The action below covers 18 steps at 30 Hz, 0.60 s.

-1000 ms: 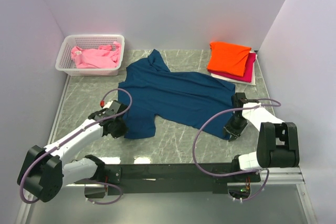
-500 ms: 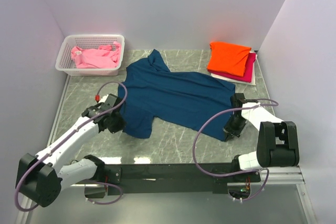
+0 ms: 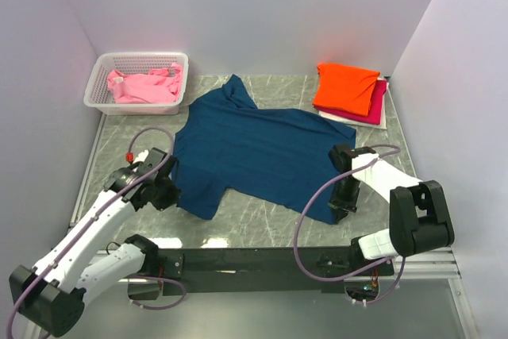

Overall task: Fold and stack the t-shirts
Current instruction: Fold the tshirt

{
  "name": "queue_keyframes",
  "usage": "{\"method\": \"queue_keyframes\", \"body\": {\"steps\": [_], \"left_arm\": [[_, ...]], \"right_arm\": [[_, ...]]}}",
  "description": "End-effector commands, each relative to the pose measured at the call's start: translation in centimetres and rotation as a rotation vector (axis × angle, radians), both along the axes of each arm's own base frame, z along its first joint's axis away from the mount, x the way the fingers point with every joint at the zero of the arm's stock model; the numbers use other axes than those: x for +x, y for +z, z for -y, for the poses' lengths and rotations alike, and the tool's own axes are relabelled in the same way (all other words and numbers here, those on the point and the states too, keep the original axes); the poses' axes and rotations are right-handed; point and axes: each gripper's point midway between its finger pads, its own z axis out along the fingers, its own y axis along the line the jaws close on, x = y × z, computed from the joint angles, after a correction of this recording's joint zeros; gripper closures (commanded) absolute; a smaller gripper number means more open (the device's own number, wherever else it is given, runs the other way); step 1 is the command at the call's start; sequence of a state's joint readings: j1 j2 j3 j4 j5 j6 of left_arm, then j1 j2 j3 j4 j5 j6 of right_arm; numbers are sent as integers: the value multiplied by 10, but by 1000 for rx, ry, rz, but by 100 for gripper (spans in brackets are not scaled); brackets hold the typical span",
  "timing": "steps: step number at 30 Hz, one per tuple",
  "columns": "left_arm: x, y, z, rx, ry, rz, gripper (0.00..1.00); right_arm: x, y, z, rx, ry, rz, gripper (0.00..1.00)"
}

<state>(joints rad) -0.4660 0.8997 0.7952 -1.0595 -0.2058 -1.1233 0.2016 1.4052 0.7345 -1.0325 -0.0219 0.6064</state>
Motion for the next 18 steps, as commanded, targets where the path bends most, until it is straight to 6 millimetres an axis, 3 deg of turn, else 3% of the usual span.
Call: {"method": "queue_keyframes", "body": {"steps": [1,5,11,14,18], "left_arm": [[-14,11,-5,-29,55,-10,99],[-29,9,-12,-21,75,-40,99],[-35,11,-12,-49,75,-26,99],[-24,11,-3,-68,34,-4,99],[6,19,10,-51,-17,31,99]], "right_arm": [[-9,10,1,-27,16,-12,100],[-21,11,0,-26,26,-9,100],[-25,12,-5,-13,30,-6,100],[-21,14,-6,-6,22,26,100],[-12,17,-6,-6,32,58,100]]}}
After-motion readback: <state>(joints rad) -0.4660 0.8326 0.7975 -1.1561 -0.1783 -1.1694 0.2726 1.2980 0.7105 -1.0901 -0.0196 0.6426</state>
